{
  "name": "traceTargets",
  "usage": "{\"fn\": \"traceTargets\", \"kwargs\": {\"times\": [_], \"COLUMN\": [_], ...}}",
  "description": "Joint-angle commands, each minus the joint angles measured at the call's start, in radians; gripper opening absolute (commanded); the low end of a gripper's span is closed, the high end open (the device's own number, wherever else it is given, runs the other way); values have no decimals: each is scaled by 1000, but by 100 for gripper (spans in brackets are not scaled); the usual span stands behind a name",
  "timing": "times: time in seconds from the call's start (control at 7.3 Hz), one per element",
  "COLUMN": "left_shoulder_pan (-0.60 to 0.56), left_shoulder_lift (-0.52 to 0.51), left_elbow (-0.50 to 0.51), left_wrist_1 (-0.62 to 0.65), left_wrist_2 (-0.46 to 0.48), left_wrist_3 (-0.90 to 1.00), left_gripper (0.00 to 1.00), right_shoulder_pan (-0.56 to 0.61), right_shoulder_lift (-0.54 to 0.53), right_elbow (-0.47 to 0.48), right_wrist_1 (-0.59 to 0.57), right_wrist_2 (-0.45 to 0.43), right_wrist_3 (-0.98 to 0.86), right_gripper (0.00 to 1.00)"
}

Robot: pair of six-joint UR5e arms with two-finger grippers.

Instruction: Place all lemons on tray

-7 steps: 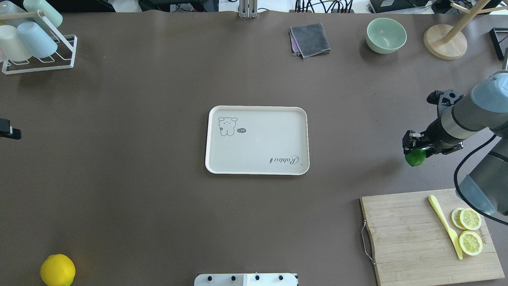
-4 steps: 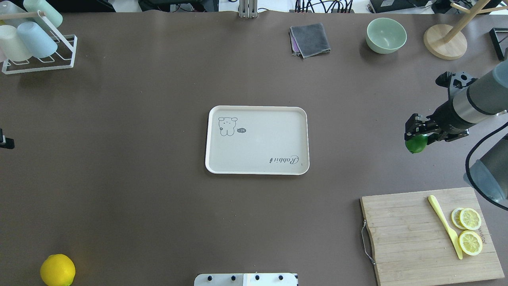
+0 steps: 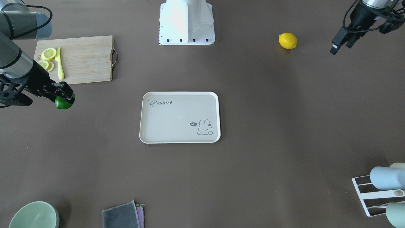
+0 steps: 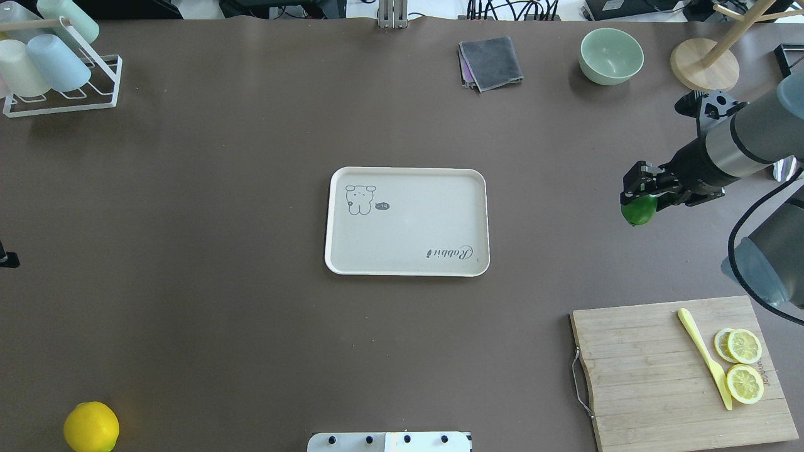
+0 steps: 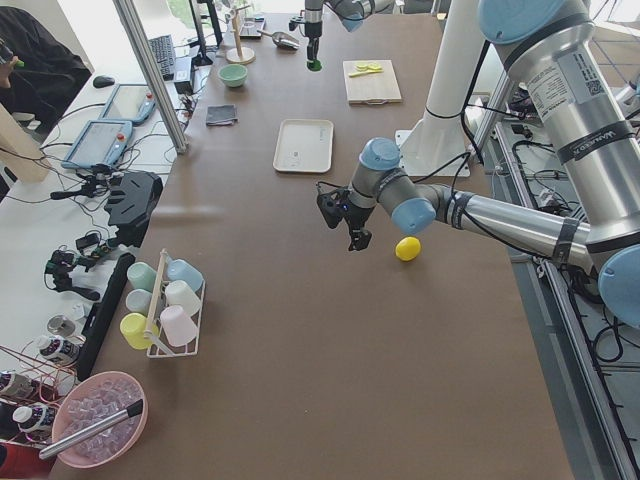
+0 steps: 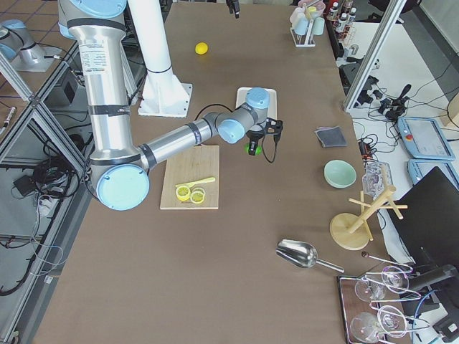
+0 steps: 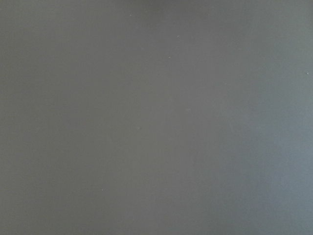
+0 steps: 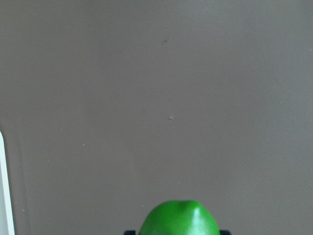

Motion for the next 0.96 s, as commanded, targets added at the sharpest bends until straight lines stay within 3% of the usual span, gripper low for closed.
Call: {"fn": "traceTargets", "kwargs": {"times": [0.0, 0.41, 0.82], "left_shoulder_pan": [179, 446, 549], "left_shoulder_lift": [44, 0, -3], "left_elbow": [1, 2, 5], "left_wrist_1": [-57, -54, -45], "left_wrist_2": [132, 303, 326], "left_wrist_3": [-203, -433, -509], "left_gripper": [98, 98, 98], "right_shoulder_pan": [-22, -31, -31], "right_shoulder_lift": [26, 30, 30], "right_elbow": [7, 8, 7], "right_wrist_1": [4, 4, 6], "right_wrist_2": [0, -9, -11], "right_wrist_3": [3, 1, -5], "right_gripper": [0, 0, 0]}}
